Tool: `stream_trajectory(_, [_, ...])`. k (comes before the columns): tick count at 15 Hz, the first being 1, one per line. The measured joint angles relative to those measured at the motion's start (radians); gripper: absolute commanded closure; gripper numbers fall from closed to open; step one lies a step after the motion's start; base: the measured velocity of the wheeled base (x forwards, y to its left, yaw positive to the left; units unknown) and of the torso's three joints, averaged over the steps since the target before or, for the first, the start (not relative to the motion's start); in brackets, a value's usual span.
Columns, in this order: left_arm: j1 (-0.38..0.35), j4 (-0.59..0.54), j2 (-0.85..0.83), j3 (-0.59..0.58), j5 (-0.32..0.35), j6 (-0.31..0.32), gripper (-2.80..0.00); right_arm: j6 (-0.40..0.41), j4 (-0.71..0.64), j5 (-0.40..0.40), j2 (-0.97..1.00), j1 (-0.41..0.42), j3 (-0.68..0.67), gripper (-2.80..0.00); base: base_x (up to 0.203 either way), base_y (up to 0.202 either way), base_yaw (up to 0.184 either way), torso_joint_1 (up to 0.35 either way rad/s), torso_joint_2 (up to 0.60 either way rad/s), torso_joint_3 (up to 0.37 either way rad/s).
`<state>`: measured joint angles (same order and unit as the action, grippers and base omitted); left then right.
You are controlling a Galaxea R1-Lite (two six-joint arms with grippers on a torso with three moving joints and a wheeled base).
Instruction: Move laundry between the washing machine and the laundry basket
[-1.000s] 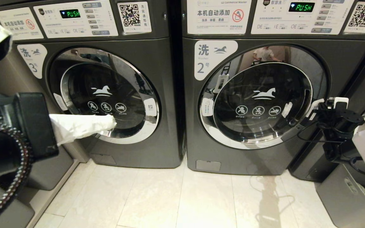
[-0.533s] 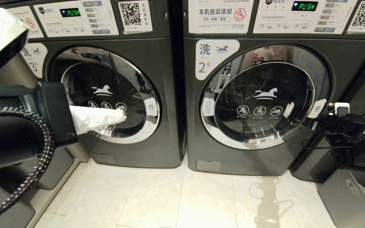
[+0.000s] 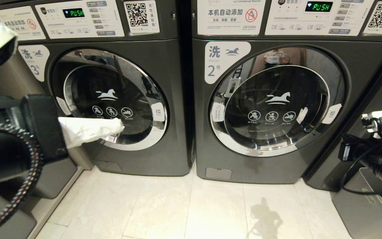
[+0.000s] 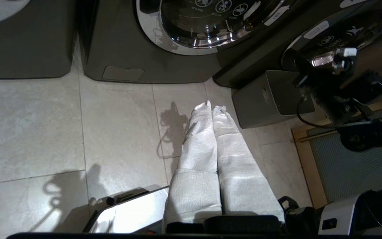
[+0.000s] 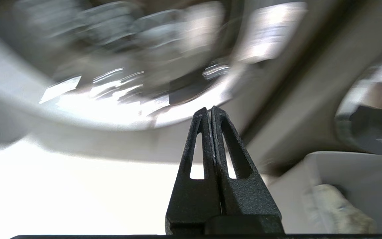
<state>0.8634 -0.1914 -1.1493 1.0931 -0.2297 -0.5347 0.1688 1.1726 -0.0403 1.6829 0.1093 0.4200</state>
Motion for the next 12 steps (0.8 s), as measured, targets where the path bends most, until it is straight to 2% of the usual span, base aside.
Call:
stream_trajectory(3, [-0.002, -0.016, 0.091, -0.090, -0.124, -0.006, 0.00, 0.037, -0.059, -0.095, -0.270, -0.231, -0.232, 0.00, 0.000, 0.000, 0.000, 0.000, 0.00, 0.000])
stream_trajectory(5, [-0.002, -0.086, 0.166, -0.153, -0.229, -0.009, 0.00, 0.056, -0.076, -0.164, -0.429, -0.322, -0.335, 0.00, 0.000, 0.000, 0.000, 0.000, 0.00, 0.000])
stream_trajectory(6, [-0.002, -0.124, 0.201, -0.178, -0.260, -0.009, 0.00, 0.057, -0.080, -0.169, -0.498, -0.353, -0.373, 0.00, 0.000, 0.000, 0.000, 0.000, 0.00, 0.000])
stream_trajectory(7, [-0.002, -0.152, 0.238, -0.202, -0.269, -0.009, 0.00, 0.057, -0.084, -0.150, -0.570, -0.384, -0.397, 0.00, 0.000, 0.000, 0.000, 0.000, 0.00, 0.000])
stream_trajectory(9, [0.000, -0.170, 0.285, -0.225, -0.244, 0.002, 0.00, 0.056, -0.122, -0.056, -0.704, -0.424, -0.414, 0.00, 0.000, 0.000, 0.000, 0.000, 0.00, 0.000])
stream_trajectory(11, [0.000, -0.173, 0.304, -0.215, -0.236, 0.025, 0.00, 0.055, -0.267, 0.036, -0.864, -0.444, -0.418, 0.00, 0.000, 0.000, 0.000, 0.000, 0.00, 0.000])
stream_trajectory(12, [0.000, -0.177, 0.309, -0.210, -0.236, 0.026, 0.00, 0.054, -0.353, 0.054, -0.946, -0.447, -0.420, 0.00, 0.000, 0.000, 0.000, 0.000, 0.00, 0.000])
